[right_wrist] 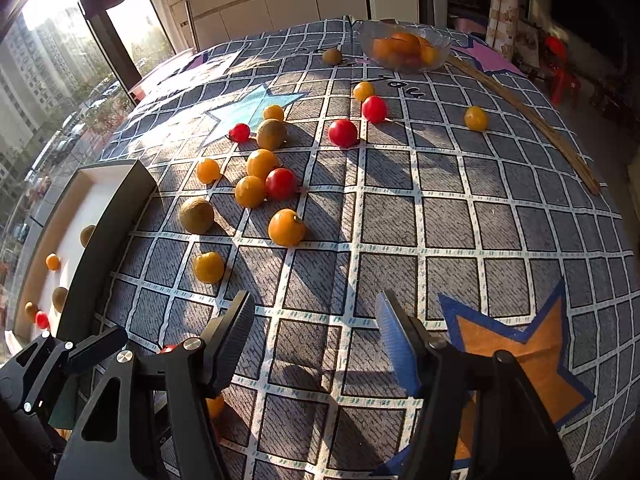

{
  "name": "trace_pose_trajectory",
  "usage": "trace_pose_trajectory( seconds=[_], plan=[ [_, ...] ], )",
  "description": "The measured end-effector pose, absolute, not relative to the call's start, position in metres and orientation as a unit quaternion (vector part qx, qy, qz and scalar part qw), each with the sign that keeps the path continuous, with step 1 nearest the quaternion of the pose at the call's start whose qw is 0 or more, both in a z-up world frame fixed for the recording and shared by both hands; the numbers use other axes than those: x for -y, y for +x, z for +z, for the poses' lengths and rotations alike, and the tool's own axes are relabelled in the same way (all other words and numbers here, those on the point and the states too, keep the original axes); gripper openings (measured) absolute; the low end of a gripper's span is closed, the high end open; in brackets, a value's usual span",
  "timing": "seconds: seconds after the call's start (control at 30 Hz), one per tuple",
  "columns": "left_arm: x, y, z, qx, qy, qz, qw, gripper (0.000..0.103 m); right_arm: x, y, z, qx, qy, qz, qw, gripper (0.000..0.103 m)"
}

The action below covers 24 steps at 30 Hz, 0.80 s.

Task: Organize fruits
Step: 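Grasp a red cherry tomato with the left gripper while the right grasps a yellow tomato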

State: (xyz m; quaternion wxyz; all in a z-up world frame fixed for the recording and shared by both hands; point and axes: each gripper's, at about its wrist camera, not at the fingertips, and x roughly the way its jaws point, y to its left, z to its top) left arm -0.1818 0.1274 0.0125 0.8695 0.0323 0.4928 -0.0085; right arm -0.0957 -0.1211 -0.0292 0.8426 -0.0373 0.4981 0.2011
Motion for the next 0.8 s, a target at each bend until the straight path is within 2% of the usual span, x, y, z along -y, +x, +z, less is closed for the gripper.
trace_pose_trajectory(
  seconds=[0.1,0.27,0.47,0.53,0.57,0.6,0.7,0.77,0.8],
  plan=[
    [-0.126,-0.177,0.012,-0.491,0.028,-0.012,0.871,0.063,0.115,-0.088,-0.029,-0.494,-0.045,0.205,0.844,0.066],
    [-0.123,-0.169,0.012,-0.490,0.021,-0.016,0.871,0.063,0.105,-0.076,-0.030,-0.488,-0.055,0.212,0.845,0.057],
    [-0.119,-0.162,0.012,-0.489,0.023,-0.019,0.872,0.063,0.099,-0.066,-0.030,-0.485,-0.057,0.218,0.845,0.042],
    [-0.118,-0.161,0.012,-0.489,0.023,-0.021,0.872,0.062,0.099,-0.063,-0.030,-0.486,-0.054,0.221,0.844,0.030],
    [-0.117,-0.161,0.012,-0.488,0.023,-0.022,0.872,0.059,0.099,-0.062,-0.030,-0.487,-0.051,0.221,0.843,0.027],
    [-0.116,-0.160,0.012,-0.489,0.020,-0.028,0.872,0.052,0.100,-0.061,-0.030,-0.488,-0.048,0.223,0.843,0.023],
    [-0.113,-0.161,0.013,-0.488,0.025,-0.030,0.872,0.047,0.103,-0.061,-0.030,-0.489,-0.043,0.226,0.841,0.022],
    [-0.113,-0.162,0.013,-0.488,0.018,-0.040,0.872,0.034,0.104,-0.063,-0.030,-0.490,-0.042,0.227,0.840,0.022],
    [-0.112,-0.163,0.014,-0.488,0.019,-0.041,0.872,0.031,0.105,-0.064,-0.030,-0.490,-0.041,0.227,0.840,0.022]
  ],
)
